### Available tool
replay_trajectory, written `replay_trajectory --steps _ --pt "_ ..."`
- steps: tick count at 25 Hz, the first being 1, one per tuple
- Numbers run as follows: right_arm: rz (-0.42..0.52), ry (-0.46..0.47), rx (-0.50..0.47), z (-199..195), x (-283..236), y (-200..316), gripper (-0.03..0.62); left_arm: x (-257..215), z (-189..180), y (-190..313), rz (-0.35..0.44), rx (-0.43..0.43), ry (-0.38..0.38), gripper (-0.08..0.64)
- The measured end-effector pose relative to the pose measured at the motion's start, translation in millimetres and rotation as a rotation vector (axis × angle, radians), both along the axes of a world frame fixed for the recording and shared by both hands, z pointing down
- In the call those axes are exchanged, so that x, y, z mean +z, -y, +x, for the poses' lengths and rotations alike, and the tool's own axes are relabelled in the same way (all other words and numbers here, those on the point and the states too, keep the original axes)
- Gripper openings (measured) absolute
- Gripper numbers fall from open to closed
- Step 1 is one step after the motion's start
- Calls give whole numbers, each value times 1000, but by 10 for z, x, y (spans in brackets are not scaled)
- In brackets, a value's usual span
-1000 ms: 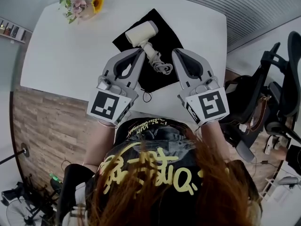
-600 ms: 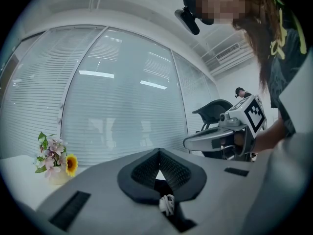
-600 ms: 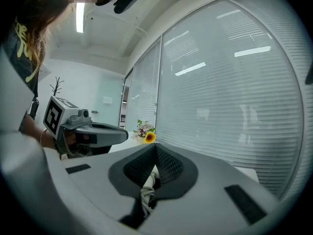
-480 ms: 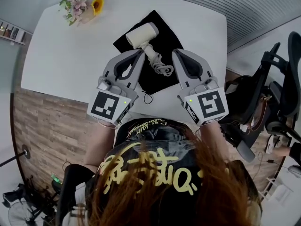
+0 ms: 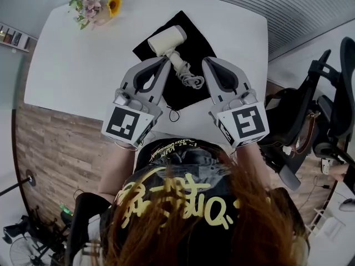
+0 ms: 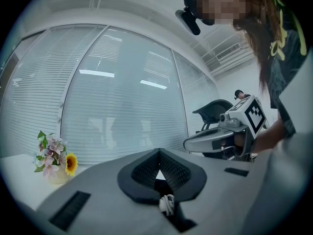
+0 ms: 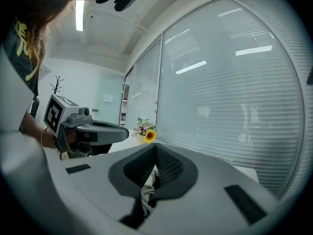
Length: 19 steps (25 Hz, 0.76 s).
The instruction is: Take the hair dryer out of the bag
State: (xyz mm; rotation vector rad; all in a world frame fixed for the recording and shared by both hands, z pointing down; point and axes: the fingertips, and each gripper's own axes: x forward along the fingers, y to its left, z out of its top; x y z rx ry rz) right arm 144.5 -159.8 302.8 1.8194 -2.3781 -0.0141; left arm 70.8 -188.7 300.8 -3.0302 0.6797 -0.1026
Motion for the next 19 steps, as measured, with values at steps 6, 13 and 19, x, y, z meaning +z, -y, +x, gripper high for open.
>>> replay_trajectory --steps 6,13,19 --pt "-1 -23 -6 4 27 -2 2 3 27 7 -1 1 1 -6" --pt "-3 -32 -3 23 31 1 2 4 55 24 -3 2 1 -6" --pt "-5 -38 3 24 48 -6 2 18 45 20 -8 1 1 -6"
